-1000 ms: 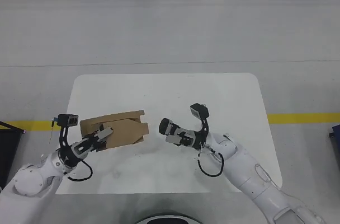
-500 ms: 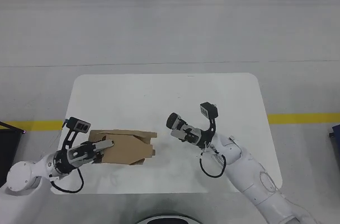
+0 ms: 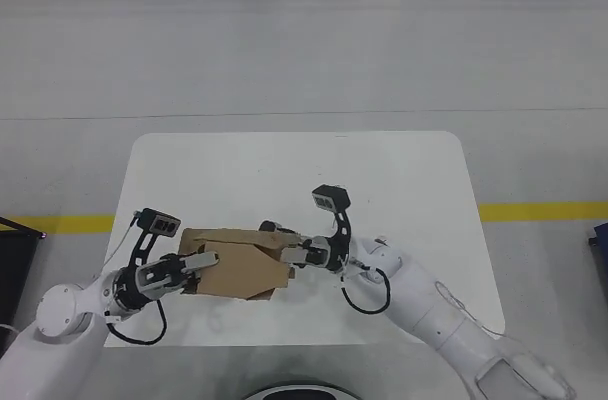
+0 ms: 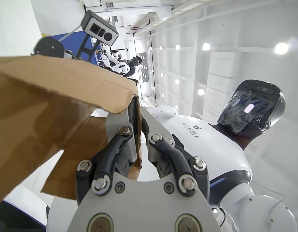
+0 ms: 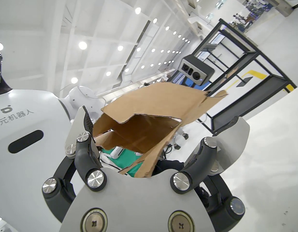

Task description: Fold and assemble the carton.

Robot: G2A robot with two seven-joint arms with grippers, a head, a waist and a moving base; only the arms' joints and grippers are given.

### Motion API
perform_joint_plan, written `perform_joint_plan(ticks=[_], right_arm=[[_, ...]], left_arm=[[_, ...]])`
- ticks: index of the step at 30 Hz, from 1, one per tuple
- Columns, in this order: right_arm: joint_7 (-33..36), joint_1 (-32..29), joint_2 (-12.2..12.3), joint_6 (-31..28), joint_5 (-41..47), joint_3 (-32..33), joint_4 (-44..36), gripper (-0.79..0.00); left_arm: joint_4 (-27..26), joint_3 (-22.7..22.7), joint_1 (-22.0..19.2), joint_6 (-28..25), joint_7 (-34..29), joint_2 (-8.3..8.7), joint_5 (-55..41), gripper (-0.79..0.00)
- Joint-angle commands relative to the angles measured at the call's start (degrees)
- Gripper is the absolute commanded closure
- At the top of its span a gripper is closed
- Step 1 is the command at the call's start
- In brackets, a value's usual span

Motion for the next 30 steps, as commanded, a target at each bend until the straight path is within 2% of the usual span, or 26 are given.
perform_joint_plan(ticks=[1, 12, 20, 25, 30], right_arm=[[0.93, 0.12, 0.56, 1.16, 2.0, -0.85, -1.37, -0.785], [4.64, 1.72, 2.28, 4.86, 8.01, -4.62, -2.98, -0.785], [4.84, 3.04, 2.52, 5.07, 9.63, -6.63, -2.54, -0.785], [3.92, 3.57, 2.71, 4.15, 10.08, -6.99, -1.33, -0.785], [0.25, 3.12, 3.61, 0.47, 9.64, -4.9, 0.85, -0.785]], left_arm=[[0.65, 0.71, -0.91, -0.22, 0.55, -0.31, -0.03, 0.0], [2.69, 0.93, -3.65, -0.47, 1.3, -1.47, -2.93, 0.0], [4.47, 1.07, -4.79, -2.84, 3.68, -2.21, 0.76, 0.0], [4.72, 1.07, -5.33, -4.26, 3.9, -2.62, 1.99, 0.0], [4.51, 0.71, -5.06, -4.28, 3.32, -2.65, 1.88, 0.0]])
